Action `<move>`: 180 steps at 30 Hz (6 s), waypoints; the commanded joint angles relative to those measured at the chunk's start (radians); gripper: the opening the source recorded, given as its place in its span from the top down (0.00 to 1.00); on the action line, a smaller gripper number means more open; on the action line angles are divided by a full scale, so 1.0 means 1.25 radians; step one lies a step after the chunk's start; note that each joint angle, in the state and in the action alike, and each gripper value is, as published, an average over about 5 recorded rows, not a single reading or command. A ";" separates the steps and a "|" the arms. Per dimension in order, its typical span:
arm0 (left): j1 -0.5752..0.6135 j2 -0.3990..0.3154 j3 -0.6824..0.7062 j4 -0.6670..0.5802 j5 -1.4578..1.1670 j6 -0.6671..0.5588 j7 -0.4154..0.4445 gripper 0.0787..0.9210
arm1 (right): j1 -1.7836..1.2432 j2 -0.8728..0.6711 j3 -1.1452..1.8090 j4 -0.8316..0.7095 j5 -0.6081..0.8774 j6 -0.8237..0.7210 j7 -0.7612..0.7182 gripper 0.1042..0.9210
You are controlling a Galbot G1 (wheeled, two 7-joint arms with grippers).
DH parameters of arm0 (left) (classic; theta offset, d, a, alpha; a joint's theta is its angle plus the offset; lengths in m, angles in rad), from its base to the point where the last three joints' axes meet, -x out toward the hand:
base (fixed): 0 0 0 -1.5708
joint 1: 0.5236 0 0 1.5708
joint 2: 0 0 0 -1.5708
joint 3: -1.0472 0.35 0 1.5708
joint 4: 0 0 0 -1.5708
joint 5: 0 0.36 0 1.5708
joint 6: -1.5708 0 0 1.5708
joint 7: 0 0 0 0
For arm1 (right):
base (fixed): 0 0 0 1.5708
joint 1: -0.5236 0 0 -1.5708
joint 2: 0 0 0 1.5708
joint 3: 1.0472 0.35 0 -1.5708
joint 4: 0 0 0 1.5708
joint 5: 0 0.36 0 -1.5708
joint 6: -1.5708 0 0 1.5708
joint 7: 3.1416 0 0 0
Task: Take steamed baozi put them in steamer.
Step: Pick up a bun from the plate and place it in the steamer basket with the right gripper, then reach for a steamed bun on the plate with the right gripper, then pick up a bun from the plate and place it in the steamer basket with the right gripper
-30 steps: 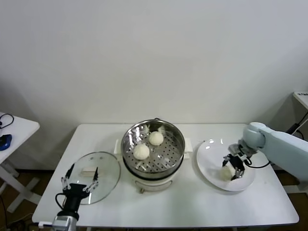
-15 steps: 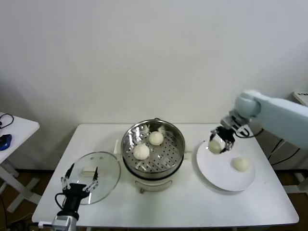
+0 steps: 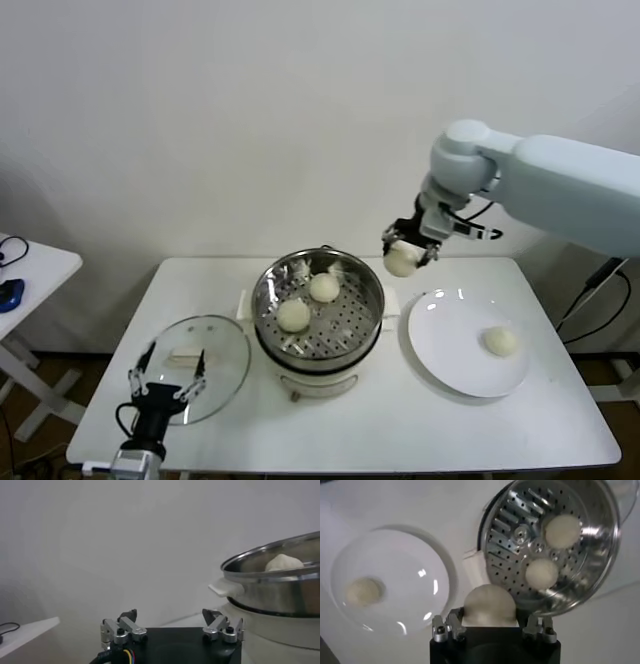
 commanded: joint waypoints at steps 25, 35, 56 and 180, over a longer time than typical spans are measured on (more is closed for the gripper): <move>0.006 0.002 -0.004 0.005 0.004 0.006 -0.002 0.12 | -0.245 0.224 0.035 0.034 -0.185 0.064 0.004 0.29; 0.002 0.001 -0.003 0.010 0.005 0.007 -0.002 0.12 | -0.256 0.227 0.039 0.029 -0.188 0.065 0.004 0.29; -0.015 -0.001 0.012 0.015 0.014 0.017 -0.003 0.12 | -0.250 0.230 0.032 0.018 -0.181 0.066 0.008 0.28; -0.025 0.014 0.007 0.029 -0.004 0.005 0.000 0.12 | -0.575 -0.136 0.348 -0.571 0.038 -0.273 0.005 0.28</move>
